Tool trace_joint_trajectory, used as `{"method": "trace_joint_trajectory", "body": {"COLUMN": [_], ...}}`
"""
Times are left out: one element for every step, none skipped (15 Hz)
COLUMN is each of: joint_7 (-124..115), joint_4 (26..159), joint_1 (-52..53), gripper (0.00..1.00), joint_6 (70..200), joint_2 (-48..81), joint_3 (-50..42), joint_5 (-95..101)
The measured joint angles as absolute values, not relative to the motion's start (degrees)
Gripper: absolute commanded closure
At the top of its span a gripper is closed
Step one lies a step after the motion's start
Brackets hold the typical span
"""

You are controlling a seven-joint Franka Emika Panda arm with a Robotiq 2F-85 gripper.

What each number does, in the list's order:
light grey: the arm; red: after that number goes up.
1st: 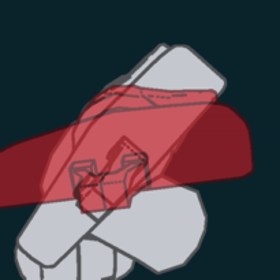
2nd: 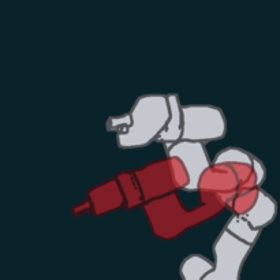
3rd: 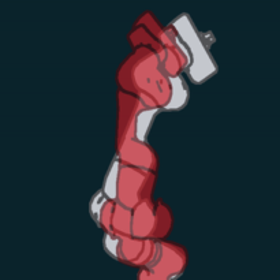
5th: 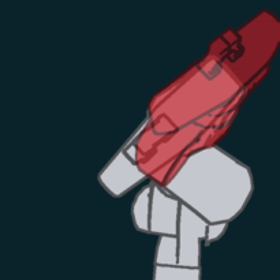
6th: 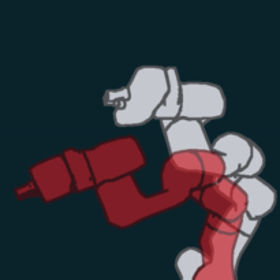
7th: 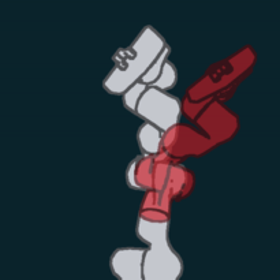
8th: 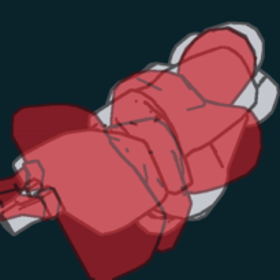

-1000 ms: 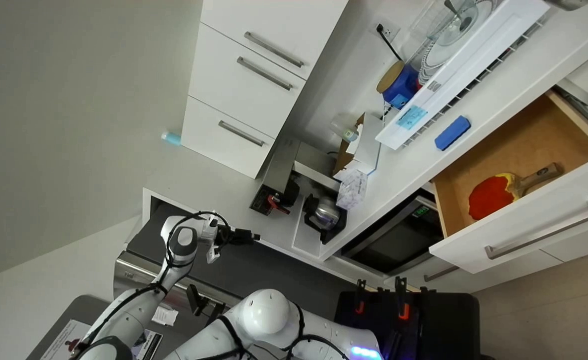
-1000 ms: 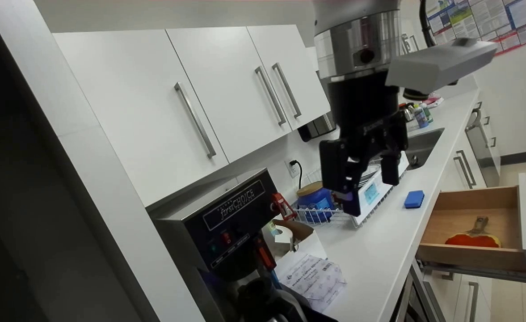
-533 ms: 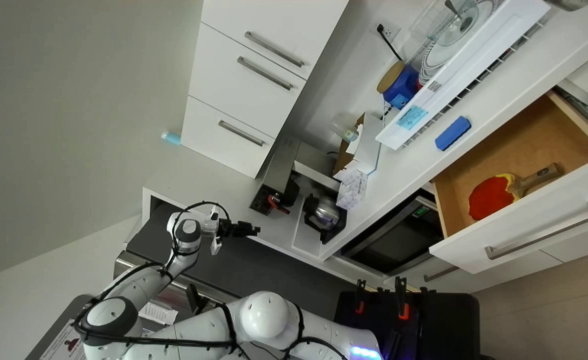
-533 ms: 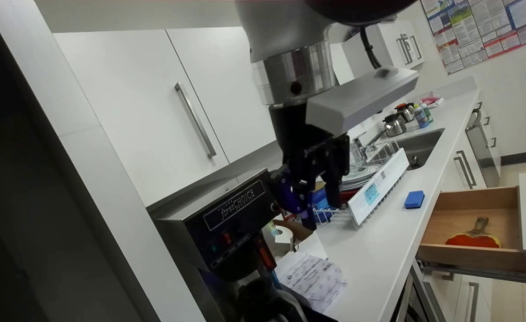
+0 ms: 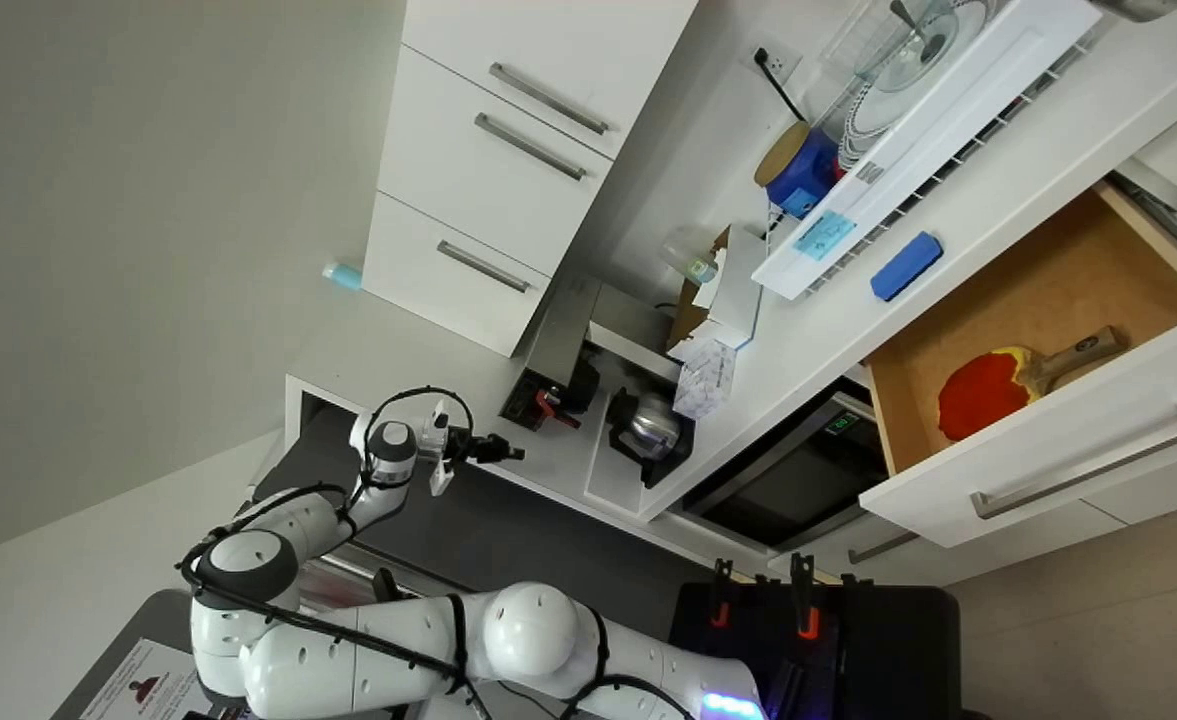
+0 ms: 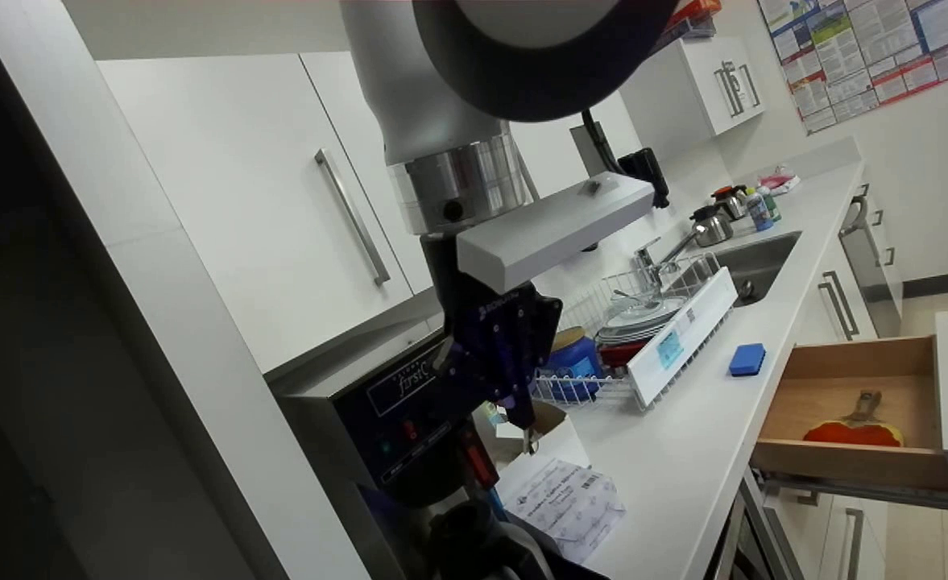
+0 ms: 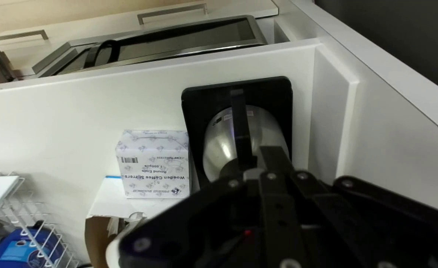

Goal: Turn on the coffee marker

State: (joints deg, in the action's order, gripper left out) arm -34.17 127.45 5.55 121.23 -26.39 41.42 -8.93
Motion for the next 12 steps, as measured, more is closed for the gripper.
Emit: {"method": "trace_joint_trajectory", "body": {"joint_7": [-34.5,-35.1,-35.5,-35.7,-35.7,-35.7,-35.7,-35.7,-35.7,-35.7,-35.7,-35.7], "joint_4": [126.7,126.0,125.2,124.6,124.0,123.6,123.4,123.2,123.2,123.2,123.1,123.2], "joint_1": [6.1,6.7,7.3,7.9,8.6,9.2,9.6,9.7,9.7,9.7,9.7,9.8], "gripper": [1.00,1.00,1.00,0.99,0.99,0.99,0.99,0.99,0.99,1.00,1.00,1.00], "joint_6": [121.4,121.6,122.0,122.5,122.9,123.0,123.0,123.0,123.0,123.0,123.0,123.0], "joint_2": [-25.4,-24.5,-23.5,-22.6,-21.8,-21.1,-20.7,-20.6,-20.5,-20.4,-20.4,-20.4], "joint_3": [41.5,41.5,41.5,41.6,41.6,41.6,41.6,41.6,41.6,41.6,41.6,41.4], "joint_5": [-8.5,-8.0,-7.6,-7.2,-7.0,-6.9,-6.9,-6.9,-6.9,-6.9,-6.9,-6.9]}}
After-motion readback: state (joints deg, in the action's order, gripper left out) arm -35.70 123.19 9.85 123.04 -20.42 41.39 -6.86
